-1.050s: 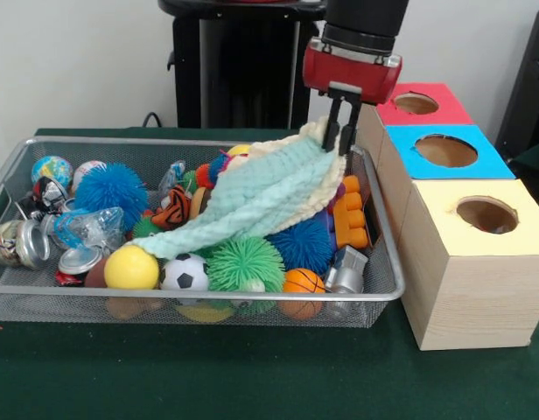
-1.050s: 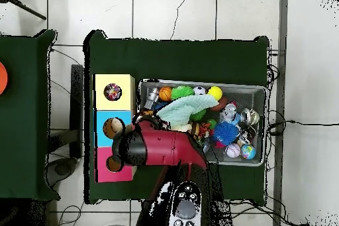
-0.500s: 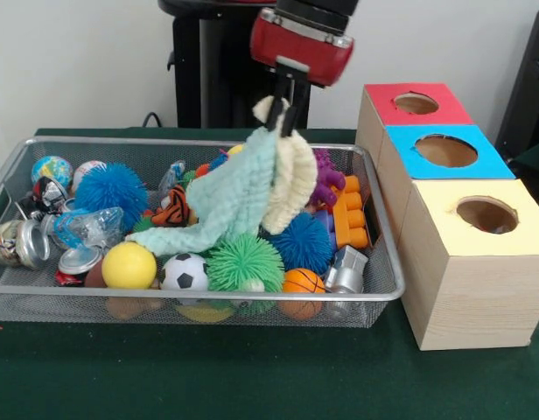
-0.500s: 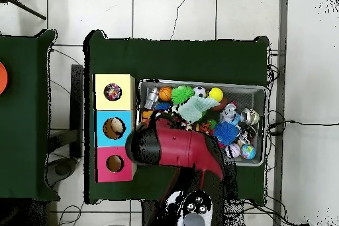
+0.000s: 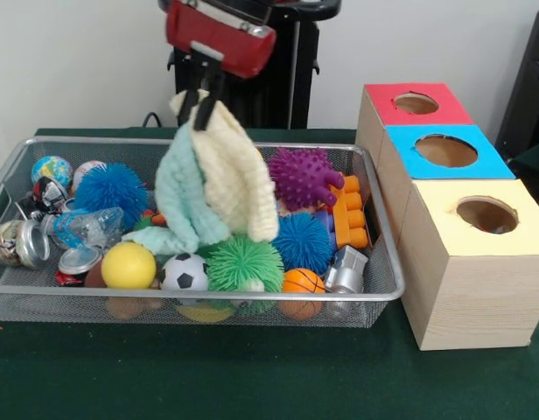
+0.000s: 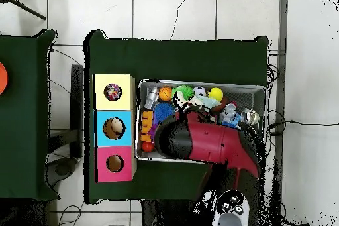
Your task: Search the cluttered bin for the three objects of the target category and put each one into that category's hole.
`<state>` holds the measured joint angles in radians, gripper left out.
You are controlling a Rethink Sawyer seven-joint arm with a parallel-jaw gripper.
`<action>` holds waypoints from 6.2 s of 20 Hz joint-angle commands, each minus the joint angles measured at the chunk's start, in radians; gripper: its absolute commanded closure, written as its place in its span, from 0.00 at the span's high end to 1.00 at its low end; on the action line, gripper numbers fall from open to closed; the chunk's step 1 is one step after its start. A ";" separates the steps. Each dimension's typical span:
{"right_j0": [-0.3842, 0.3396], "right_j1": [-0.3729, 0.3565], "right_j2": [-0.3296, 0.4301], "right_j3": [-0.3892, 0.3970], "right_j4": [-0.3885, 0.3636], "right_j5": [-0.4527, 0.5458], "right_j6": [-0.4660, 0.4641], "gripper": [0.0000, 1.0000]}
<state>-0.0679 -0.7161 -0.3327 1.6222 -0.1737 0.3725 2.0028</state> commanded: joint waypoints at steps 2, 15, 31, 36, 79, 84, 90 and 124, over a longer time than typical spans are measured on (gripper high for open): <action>-0.052 0.072 0.031 -0.053 -0.119 -0.062 -0.008 0.00; -0.156 0.157 0.069 -0.135 -0.210 -0.152 -0.003 0.00; -0.282 0.140 0.168 -0.164 -0.276 -0.118 -0.077 0.00; -0.273 0.141 0.144 -0.152 -0.290 -0.126 -0.042 0.00; -0.231 0.279 0.104 -0.027 -0.200 -0.254 0.099 1.00; -0.217 0.254 0.101 -0.017 -0.192 -0.217 0.095 1.00; -0.211 0.102 0.174 -0.002 -0.188 -0.045 -0.024 1.00; -0.309 0.079 0.509 0.116 -0.040 -0.020 0.054 1.00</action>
<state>-0.3508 -0.7040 0.0340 1.6345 -0.2527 0.3744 2.0028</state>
